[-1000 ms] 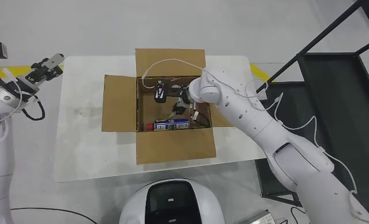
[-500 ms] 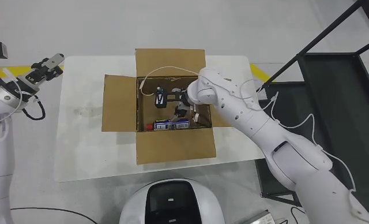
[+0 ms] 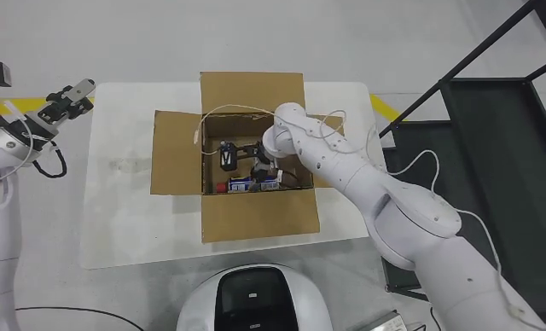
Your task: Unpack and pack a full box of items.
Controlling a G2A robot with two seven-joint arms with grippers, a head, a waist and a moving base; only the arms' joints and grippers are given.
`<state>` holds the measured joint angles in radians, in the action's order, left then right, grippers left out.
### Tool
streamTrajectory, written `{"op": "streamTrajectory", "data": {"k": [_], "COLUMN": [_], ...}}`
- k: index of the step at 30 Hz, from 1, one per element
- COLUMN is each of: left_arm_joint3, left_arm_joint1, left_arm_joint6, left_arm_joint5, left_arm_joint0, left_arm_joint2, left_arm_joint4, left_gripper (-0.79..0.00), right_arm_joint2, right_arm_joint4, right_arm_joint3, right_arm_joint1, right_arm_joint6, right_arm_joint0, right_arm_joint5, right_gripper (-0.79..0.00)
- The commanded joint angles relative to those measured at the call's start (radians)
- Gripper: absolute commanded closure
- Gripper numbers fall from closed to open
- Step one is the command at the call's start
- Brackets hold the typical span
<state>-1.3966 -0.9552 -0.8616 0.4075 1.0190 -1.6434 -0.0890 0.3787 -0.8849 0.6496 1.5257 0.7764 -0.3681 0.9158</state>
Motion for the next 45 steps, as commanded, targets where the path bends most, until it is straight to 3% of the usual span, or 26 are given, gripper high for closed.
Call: {"op": "streamTrajectory", "data": {"k": [1,10,20,21,23,25,26,36,45], "left_arm_joint3": [0.0,0.0,0.0,0.0,0.0,0.0,0.0,0.0,0.0], "left_arm_joint1": [0.0,0.0,0.0,0.0,0.0,0.0,0.0,0.0,0.0], "left_arm_joint6": [0.0,0.0,0.0,0.0,0.0,0.0,0.0,0.0,0.0], "left_arm_joint5": [0.0,0.0,0.0,0.0,0.0,0.0,0.0,0.0,0.0], "left_arm_joint0": [0.0,0.0,0.0,0.0,0.0,0.0,0.0,0.0,0.0], "left_arm_joint2": [0.0,0.0,0.0,0.0,0.0,0.0,0.0,0.0,0.0], "left_arm_joint4": [0.0,0.0,0.0,0.0,0.0,0.0,0.0,0.0,0.0], "left_gripper": [-0.785,-0.785,-0.785,-0.785,-0.785,-0.785,-0.785,-0.785,-0.785], "right_arm_joint2": [-0.018,-0.068,-0.097,-0.1,-0.103,-0.106,-0.106,-0.11,-0.1], "right_arm_joint4": [-0.015,-0.06,-0.124,-0.135,-0.143,-0.153,-0.154,-0.186,-0.212], "right_arm_joint3": [-0.046,-0.214,-0.331,-0.338,-0.355,-0.37,-0.377,-0.401,-0.418], "right_arm_joint1": [0.024,0.122,0.194,0.2,0.209,0.218,0.222,0.244,0.227], "right_arm_joint6": [-0.015,-0.09,-0.178,-0.183,-0.197,-0.207,-0.212,-0.272,-0.341], "right_arm_joint0": [0.007,0.02,0.032,0.032,0.031,0.031,0.03,0.044,0.074], "right_arm_joint5": [-0.005,-0.056,-0.084,-0.088,-0.085,-0.086,-0.084,-0.006,0.033], "right_gripper": [-0.785,-0.785,-0.785,-0.745,-0.329,-0.154,0.0,0.0,0.0]}}
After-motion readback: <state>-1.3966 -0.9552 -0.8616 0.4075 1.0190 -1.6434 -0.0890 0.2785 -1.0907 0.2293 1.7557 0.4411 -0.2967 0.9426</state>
